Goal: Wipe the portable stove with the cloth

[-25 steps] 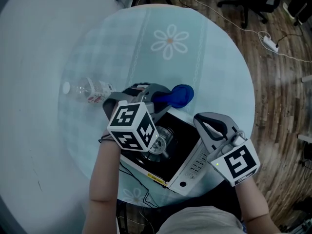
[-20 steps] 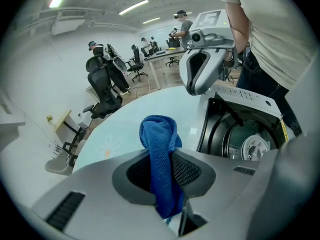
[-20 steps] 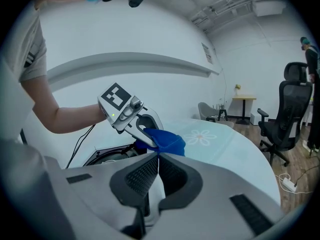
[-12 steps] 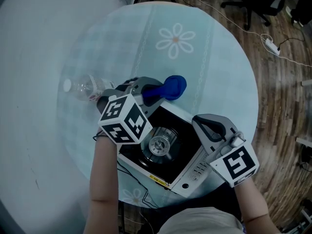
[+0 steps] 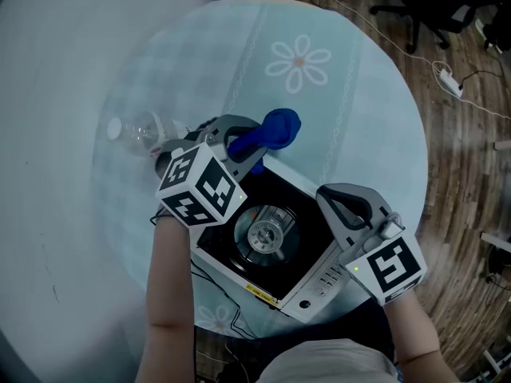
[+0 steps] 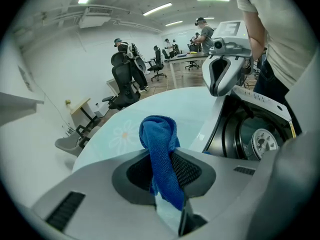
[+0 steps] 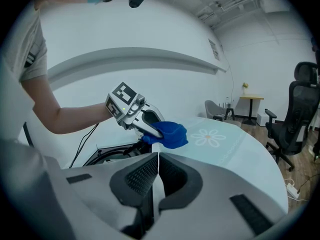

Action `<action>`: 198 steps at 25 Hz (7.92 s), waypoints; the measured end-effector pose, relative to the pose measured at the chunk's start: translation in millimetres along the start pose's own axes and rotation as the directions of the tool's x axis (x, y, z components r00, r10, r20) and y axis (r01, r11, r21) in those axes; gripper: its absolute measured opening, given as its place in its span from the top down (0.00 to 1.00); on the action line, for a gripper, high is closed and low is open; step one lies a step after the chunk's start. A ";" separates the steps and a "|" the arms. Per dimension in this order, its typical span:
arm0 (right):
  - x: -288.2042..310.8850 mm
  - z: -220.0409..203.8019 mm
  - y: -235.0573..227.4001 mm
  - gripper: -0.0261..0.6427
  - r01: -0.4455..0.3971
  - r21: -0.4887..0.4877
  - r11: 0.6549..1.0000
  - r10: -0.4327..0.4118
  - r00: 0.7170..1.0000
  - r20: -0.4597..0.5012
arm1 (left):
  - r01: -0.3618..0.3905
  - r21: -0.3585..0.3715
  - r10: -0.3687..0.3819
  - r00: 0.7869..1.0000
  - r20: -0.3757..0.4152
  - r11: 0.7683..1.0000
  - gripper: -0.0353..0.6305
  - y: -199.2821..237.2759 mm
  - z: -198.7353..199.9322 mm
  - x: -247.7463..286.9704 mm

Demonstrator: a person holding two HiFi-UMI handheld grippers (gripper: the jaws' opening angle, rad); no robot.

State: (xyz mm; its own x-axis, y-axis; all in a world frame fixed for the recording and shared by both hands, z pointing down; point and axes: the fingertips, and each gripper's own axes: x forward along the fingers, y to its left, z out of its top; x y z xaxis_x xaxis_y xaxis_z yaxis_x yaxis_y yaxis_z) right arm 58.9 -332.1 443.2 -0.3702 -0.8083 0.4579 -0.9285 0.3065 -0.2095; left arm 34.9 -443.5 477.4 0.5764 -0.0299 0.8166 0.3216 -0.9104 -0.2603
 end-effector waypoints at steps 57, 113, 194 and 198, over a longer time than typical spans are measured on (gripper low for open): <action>7.9 9.2 40.1 0.93 -0.084 -0.109 0.990 0.080 0.996 -0.039 | -0.109 -0.242 0.116 0.993 0.013 0.964 0.81 -41.4 -63.4 -60.5; -3.5 -8.3 161.9 0.93 -0.236 -0.246 0.940 0.215 0.971 -0.108 | -0.316 -0.491 0.289 0.948 -0.132 0.812 0.81 -128.4 -145.2 -138.8; -87.8 -58.9 187.0 0.93 -0.505 -0.334 0.796 0.446 0.862 -0.240 | -0.327 -0.918 0.431 0.878 -0.207 0.226 0.84 -287.7 -49.3 -120.7; -92.6 -60.6 185.3 0.93 -0.523 -0.343 0.780 0.464 0.852 -0.243 | -0.334 -0.916 0.433 0.875 -0.215 0.221 0.84 -294.9 -40.1 -121.3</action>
State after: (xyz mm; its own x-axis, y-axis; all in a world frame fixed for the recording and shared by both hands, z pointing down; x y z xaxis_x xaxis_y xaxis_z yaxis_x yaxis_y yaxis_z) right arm -80.6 -170.1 414.3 -0.7532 -0.4240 0.5030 -0.5408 0.8344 -0.1066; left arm -160.0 -187.9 475.8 0.4825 -0.5094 0.7125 -0.8098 -0.5694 0.1414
